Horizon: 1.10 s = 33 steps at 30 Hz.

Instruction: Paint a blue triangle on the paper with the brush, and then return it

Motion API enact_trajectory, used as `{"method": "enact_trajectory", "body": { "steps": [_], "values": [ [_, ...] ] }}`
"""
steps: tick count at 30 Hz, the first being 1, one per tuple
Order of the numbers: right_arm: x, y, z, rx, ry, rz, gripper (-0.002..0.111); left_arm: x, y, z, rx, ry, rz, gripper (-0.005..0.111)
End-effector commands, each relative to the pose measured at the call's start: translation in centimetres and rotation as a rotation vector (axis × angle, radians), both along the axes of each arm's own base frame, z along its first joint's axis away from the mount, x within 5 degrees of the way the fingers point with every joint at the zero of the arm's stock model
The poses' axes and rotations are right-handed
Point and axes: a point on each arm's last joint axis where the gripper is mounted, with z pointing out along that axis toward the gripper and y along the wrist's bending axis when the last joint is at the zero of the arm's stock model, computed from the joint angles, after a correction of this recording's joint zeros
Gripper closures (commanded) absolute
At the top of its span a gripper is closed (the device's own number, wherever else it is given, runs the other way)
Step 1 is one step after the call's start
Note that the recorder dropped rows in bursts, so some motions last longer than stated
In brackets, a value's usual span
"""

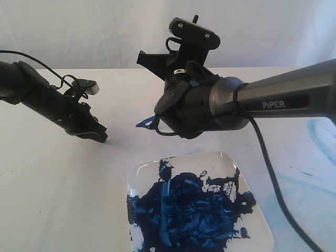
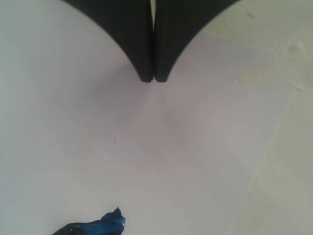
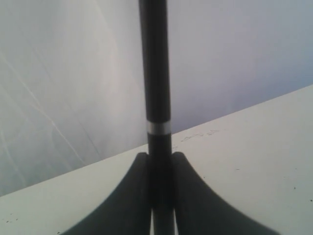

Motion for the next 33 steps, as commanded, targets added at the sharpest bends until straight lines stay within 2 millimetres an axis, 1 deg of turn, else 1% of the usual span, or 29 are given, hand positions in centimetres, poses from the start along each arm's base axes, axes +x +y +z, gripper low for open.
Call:
{"method": "enact_trajectory", "body": {
  "steps": [1,6,15,19,22,27,30,33],
  "values": [
    [-0.1,-0.9,0.5,-0.039,0.004,-0.057,0.108,-0.1,-0.2,0.1,-0.019,0.015,0.001,0.107],
    [-0.2,-2.0,0.8,-0.074,0.02,-0.153,0.108,-0.1,-0.2,0.1,-0.019,0.015,0.001,0.107],
    [-0.4,-2.9,1.0,-0.094,0.048,-0.246,0.108,-0.1,-0.2,0.1,-0.021,0.015,0.002,0.107],
    [-0.5,-3.0,1.7,-0.077,0.038,-0.245,0.108,-0.1,-0.3,0.1,-0.021,0.017,0.001,0.107],
    [-0.6,-3.2,2.6,-0.065,0.018,-0.238,0.108,-0.1,-0.3,0.1,-0.021,0.017,0.001,0.107],
    [-0.8,-3.0,4.5,-0.058,-0.08,-0.186,0.108,-0.1,-0.3,0.1,-0.021,0.017,0.001,0.107],
    [-0.6,-2.8,4.9,-0.021,-0.133,-0.152,0.108,-0.1,-0.2,0.1,-0.021,0.015,0.003,0.107],
    [0.0,-2.5,4.6,0.023,-0.171,-0.112,0.108,-0.1,-0.2,0.1,-0.02,0.014,0.004,0.107]
  ]
}}
